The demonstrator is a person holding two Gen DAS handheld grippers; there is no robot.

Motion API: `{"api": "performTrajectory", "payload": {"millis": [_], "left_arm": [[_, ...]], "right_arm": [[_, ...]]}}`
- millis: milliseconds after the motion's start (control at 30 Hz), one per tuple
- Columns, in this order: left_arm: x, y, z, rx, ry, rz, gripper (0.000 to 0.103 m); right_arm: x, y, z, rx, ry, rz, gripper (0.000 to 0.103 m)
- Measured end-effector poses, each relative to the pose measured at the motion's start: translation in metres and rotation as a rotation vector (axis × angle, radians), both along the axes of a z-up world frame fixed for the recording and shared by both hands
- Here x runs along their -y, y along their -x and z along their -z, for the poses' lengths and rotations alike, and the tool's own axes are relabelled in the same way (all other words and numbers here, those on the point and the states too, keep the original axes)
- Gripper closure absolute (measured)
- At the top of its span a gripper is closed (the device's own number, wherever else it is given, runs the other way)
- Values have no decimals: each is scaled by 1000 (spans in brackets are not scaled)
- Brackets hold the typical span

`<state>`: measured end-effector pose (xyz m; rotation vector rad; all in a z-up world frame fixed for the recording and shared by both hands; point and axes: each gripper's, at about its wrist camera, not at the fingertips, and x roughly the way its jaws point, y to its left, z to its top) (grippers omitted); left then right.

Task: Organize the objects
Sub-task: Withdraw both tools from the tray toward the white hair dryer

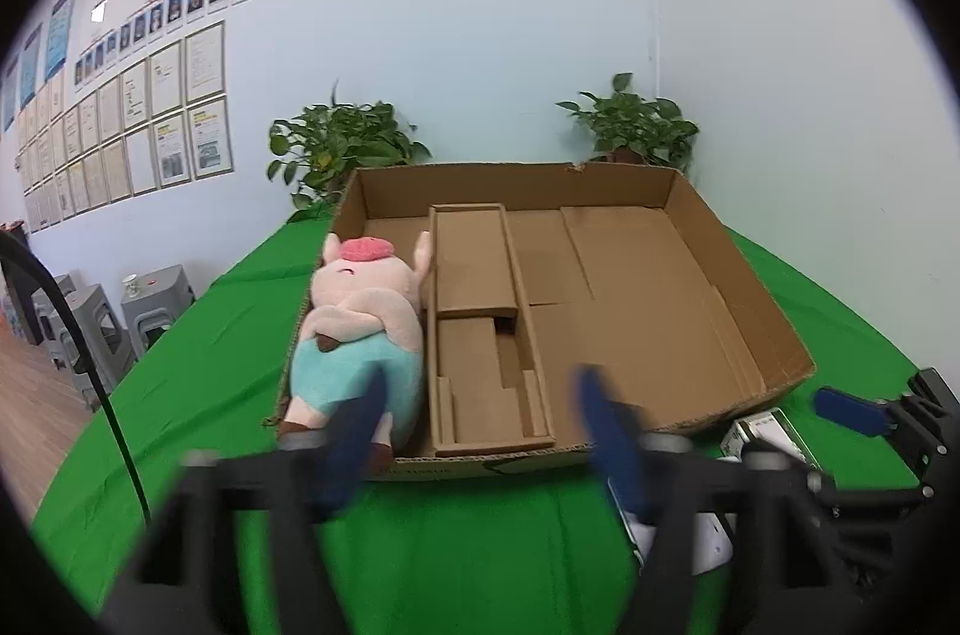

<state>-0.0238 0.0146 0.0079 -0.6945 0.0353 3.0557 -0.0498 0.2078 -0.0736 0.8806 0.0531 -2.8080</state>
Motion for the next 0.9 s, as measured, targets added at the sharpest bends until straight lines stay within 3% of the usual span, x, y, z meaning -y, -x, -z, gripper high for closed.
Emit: {"api": "performTrajectory", "payload": {"millis": [33,67,167,200,233,300,367,633,900], "left_arm": [[-4,1,3,24,23,7,101],[-5,2,4,28,32,7,101],[-5,-2,4,11,11,14,100],[-4,-2,3,15,1,6,91],[-4,0,3,24,0,-2,54],[-1,0,3,26,-13,-15,2],[4,-7,1,-21,-51,-19,2],[12,-9,9,39,-66,-6,2],[14,-11,28,116,-81,30,2]], "right_arm": [[0,-1,2,5,-10,9,72],[0,1,3,13,-18,14,88],[-1,-2,8,30,-11,5,88],[-2,-4,8,24,-14,8,88],[-3,-5,8,16,-13,9,87],[-6,-7,9,8,-5,9,64],[-11,-9,9,-1,22,-9,0],[-21,-28,15,-4,57,-85,1],[-17,-57,45,102,15,-163,1]]}}
